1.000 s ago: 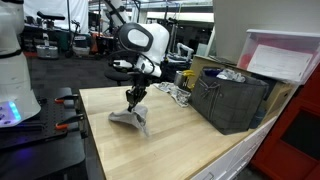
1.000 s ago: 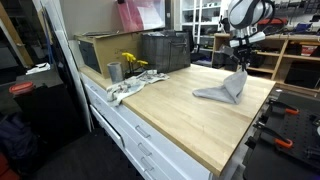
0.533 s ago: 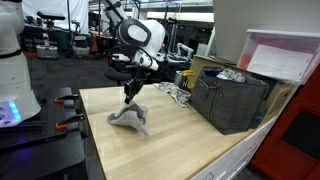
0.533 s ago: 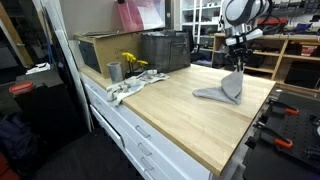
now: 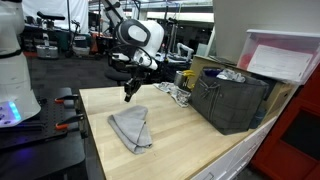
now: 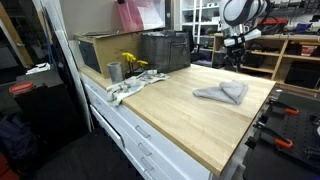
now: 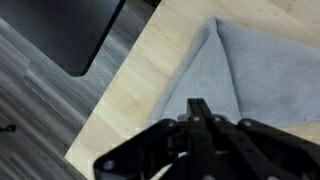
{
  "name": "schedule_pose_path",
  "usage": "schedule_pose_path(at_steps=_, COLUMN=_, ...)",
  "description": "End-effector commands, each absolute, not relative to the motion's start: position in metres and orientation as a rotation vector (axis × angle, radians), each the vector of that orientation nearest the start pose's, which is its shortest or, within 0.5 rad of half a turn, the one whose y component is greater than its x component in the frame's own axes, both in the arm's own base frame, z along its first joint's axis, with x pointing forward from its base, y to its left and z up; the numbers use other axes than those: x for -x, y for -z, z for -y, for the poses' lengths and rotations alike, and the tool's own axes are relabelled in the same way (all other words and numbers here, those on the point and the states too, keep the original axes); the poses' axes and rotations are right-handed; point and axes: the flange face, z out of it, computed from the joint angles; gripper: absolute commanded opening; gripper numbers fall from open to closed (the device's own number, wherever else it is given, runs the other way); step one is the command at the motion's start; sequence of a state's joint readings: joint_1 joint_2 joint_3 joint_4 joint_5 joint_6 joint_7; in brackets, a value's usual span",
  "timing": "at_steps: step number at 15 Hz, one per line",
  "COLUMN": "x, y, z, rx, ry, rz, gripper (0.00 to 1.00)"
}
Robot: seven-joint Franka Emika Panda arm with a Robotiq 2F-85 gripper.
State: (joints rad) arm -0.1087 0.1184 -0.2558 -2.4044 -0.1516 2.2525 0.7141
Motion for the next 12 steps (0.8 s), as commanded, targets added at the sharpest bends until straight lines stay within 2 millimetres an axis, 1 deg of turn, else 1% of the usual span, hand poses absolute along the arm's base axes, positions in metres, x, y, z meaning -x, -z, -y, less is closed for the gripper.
schedule_pose_path(at_steps=1, x=-0.426, y=-0.242, z=0.185, rx=2.906, ry=-0.413, rz=-1.555, gripper=0.34)
schedule_pose_path(at_steps=2, x=-0.425, y=-0.239, z=0.189, rx=2.903, ry=-0.415, rz=-1.567, gripper=0.40)
schedule_pose_path(at_steps=5, x=-0.422, y=-0.222, z=0.210, rx=2.888, ry=-0.421, rz=-1.601, gripper=0.63)
schedule_pose_path(at_steps=6, x=-0.421, y=-0.216, z=0.216, rx=2.877, ry=-0.425, rz=-1.621, gripper=0.72)
schedule_pose_path(at_steps=8, x=-0.420, y=-0.204, z=0.229, rx=2.838, ry=-0.433, rz=-1.684, gripper=0.84)
schedule_pose_path(at_steps=9, x=-0.420, y=-0.198, z=0.235, rx=2.818, ry=-0.442, rz=-1.713, gripper=0.93)
schedule_pose_path(at_steps=10, x=-0.420, y=-0.193, z=0.239, rx=2.803, ry=-0.450, rz=-1.729, gripper=0.99)
schedule_pose_path(at_steps=12, x=-0.423, y=-0.186, z=0.241, rx=2.778, ry=-0.460, rz=-1.739, gripper=1.00)
